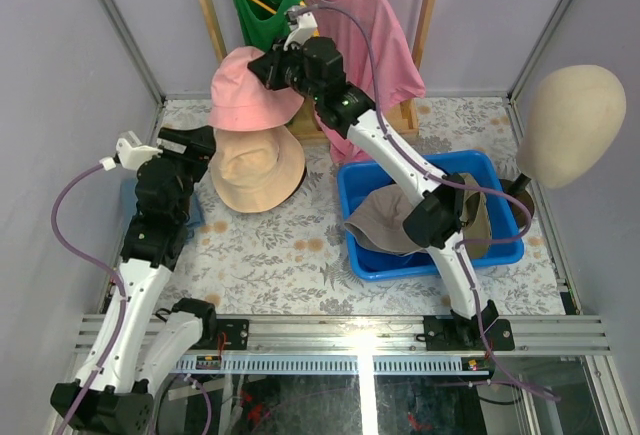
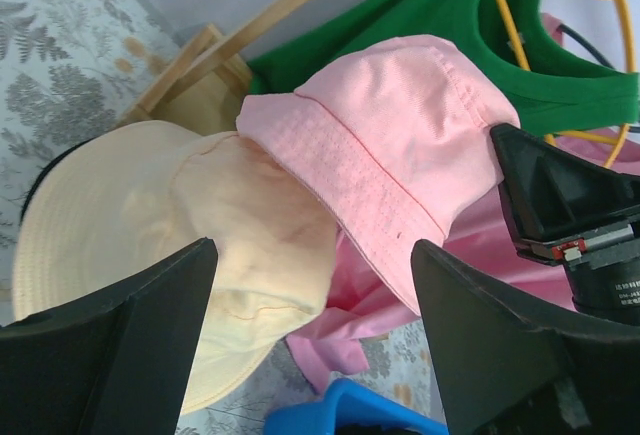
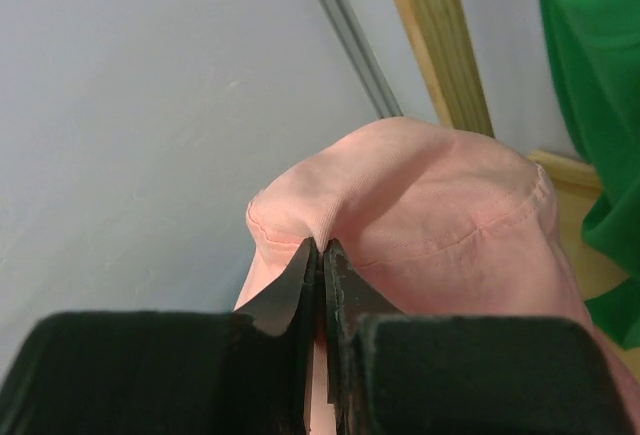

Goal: Stack the hats
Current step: Stack the hat on the hat.

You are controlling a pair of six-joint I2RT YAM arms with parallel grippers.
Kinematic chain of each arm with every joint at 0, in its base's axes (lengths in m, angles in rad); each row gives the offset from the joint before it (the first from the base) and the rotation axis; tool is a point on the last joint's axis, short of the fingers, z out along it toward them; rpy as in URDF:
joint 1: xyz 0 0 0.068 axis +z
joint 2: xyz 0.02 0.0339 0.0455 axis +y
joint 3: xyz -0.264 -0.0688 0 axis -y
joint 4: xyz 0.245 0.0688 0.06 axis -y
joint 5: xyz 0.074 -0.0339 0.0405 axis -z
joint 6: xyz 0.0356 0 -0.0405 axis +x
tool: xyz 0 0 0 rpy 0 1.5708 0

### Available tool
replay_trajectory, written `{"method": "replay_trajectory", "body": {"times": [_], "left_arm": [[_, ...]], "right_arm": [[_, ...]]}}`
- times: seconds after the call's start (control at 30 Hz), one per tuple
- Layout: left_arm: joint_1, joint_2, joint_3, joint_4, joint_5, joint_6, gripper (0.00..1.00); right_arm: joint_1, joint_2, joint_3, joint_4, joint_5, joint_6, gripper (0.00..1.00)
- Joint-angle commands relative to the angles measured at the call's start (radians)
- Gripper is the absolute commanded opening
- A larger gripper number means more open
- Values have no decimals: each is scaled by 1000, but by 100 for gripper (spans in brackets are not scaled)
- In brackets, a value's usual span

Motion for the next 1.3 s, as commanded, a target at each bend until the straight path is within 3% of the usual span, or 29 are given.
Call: {"method": "replay_trajectory", "body": {"times": [0.0, 0.23, 0.53, 0.83, 1.27], "left_arm": [[29, -23, -47, 65, -5, -5, 79], [66, 16, -57, 90, 22, -14, 79], [97, 28, -98, 110, 31, -44, 80], [110, 29, -152, 113, 36, -92, 81], [118, 37, -223, 145, 31, -180, 83]], "right_arm": [[36, -10, 1, 119, -57, 20, 0], [63, -62, -118, 144, -90, 21, 0], [99, -241, -425, 208, -85, -38, 0], [106, -378, -593, 216, -54, -76, 0], [106, -364, -724, 239, -144, 12, 0]]}}
